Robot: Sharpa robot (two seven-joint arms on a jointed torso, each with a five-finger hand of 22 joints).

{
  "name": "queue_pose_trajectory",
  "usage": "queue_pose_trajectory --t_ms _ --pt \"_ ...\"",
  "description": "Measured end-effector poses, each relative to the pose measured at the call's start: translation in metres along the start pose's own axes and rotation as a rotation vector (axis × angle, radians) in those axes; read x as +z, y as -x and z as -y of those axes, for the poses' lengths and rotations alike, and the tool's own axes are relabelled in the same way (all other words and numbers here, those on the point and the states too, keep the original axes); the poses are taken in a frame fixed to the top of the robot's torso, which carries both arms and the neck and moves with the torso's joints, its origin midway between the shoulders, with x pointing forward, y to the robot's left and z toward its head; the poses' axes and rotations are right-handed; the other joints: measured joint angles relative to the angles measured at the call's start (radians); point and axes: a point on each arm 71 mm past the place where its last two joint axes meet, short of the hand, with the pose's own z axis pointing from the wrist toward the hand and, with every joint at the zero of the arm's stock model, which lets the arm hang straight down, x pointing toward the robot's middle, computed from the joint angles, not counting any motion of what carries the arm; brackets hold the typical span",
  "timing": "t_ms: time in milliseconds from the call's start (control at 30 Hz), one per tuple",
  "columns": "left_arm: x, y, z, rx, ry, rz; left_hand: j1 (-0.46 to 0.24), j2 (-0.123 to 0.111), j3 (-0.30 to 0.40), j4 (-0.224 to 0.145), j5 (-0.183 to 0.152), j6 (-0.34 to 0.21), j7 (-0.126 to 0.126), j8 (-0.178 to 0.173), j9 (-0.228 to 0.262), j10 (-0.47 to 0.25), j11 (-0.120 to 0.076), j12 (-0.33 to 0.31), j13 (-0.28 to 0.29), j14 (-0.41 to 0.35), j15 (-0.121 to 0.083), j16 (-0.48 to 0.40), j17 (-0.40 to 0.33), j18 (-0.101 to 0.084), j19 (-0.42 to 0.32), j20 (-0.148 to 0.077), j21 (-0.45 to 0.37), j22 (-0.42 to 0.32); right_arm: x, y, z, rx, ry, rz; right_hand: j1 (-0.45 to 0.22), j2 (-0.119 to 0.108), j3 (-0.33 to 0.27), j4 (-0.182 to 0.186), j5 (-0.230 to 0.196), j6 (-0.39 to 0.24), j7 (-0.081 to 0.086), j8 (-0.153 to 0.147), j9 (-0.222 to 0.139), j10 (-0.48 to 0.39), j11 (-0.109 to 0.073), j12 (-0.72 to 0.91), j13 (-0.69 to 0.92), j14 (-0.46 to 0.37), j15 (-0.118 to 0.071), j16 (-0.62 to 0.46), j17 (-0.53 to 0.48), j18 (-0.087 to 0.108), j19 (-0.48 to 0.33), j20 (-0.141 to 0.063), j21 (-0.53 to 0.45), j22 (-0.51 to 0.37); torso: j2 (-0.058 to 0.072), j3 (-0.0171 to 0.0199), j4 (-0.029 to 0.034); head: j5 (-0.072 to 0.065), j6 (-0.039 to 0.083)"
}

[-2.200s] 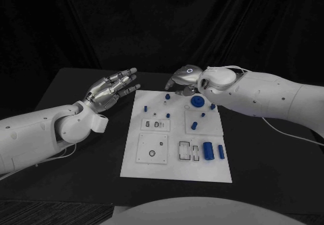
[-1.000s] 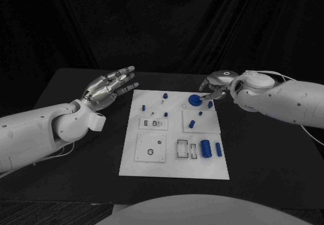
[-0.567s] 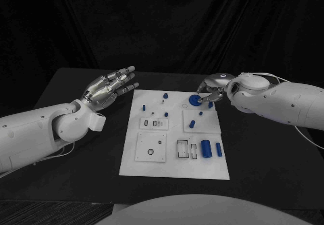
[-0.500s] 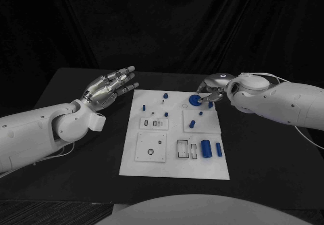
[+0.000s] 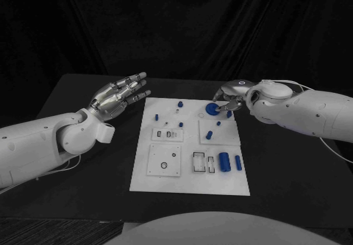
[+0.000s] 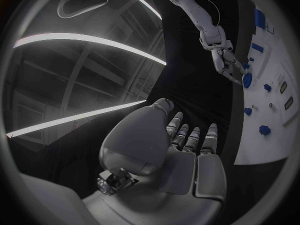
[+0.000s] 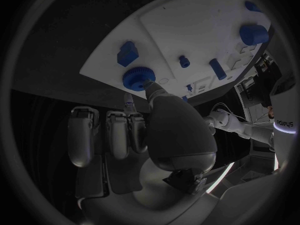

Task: Assemble the parts on the task board

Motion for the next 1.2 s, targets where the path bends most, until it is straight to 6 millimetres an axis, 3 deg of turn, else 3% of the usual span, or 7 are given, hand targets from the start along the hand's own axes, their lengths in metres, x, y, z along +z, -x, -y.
queue_pose_trajectory --t_ms 733,867,967,1067,1200 --pt "0.0 0.0 -0.001 -0.002 0.009 -0.003 0.0 0.0 0.0 0.0 0.0 0.0 0.0 0.0 0.0 -0.004 0.004 0.0 0.0 0.0 0.0 0.0 0.0 0.0 0.0 0.0 0.0 0.0 0.005 -0.009 -0.008 0.007 0.016 -0.014 0.014 0.007 0.0 -0.017 0.013 0.045 0.002 0.03 0.031 0.0 0.0 0.0 0.0 0.0 0.0 0.0 0.0 0.0 0.0 0.0 -0.004 0.0 -0.001 0.0003 -0.0015 0.001 0.0" --pt "0.0 0.0 -0.001 -0.003 0.01 -0.004 0.0 0.0 0.0 0.0 0.0 0.0 0.0 0.0 0.0 -0.004 0.004 0.0 0.0 0.0 0.0 0.0 0.0 0.0 0.0 0.0 0.0 0.0 0.005 -0.009 -0.009 0.007 0.017 -0.013 0.016 0.009 0.004 -0.026 0.068 0.064 0.0 0.047 0.056 0.0 0.0 0.0 0.0 0.0 0.0 0.0 0.0 0.0 0.0 0.0 -0.008 0.0 -0.001 0.0005 -0.0009 0.001 0.001" --pt "0.0 0.0 -0.001 -0.003 0.011 -0.004 0.0 0.0 0.0 0.0 0.0 0.0 0.0 0.0 0.0 -0.004 0.004 0.0 0.0 0.0 0.0 0.0 0.0 0.0 0.0 0.0 0.0 0.0 0.006 -0.009 -0.009 0.008 0.02 -0.011 0.018 0.011 0.011 -0.042 0.152 0.086 0.0 0.065 0.086 -0.004 -0.004 0.0 0.0 0.0 0.0 0.0 0.0 0.0 0.0 0.0 -0.008 0.0 -0.001 0.0005 -0.0007 0.001 0.001" --pt "0.0 0.001 -0.001 -0.003 0.012 -0.004 0.0 0.0 0.0 0.0 0.0 0.0 0.0 0.0 0.0 -0.004 0.004 0.0 0.0 0.0 0.0 0.0 0.0 0.0 0.0 0.0 0.0 0.0 0.007 -0.008 -0.01 0.009 0.023 -0.009 0.025 0.004 0.022 -0.054 0.216 0.096 0.007 0.091 0.086 -0.004 -0.005 0.0 0.0 0.0 0.0 0.0 0.0 0.0 0.0 0.0 -0.008 0.0 0.0 0.0004 -0.0006 0.002 0.0" --pt "0.0 0.001 -0.001 -0.003 0.013 -0.004 0.0 0.0 0.0 0.0 0.0 0.0 0.0 0.0 0.0 -0.004 0.004 0.0 0.0 0.0 0.0 0.0 0.0 0.0 0.0 0.0 0.0 0.0 0.006 -0.008 -0.011 0.01 0.029 -0.003 0.027 0.002 0.03 -0.069 0.287 0.102 0.013 0.091 0.086 -0.004 -0.011 0.0 0.0 0.0 0.0 0.0 0.0 0.0 0.004 -0.004 -0.008 0.0 0.0 0.0004 -0.0006 0.002 0.0"
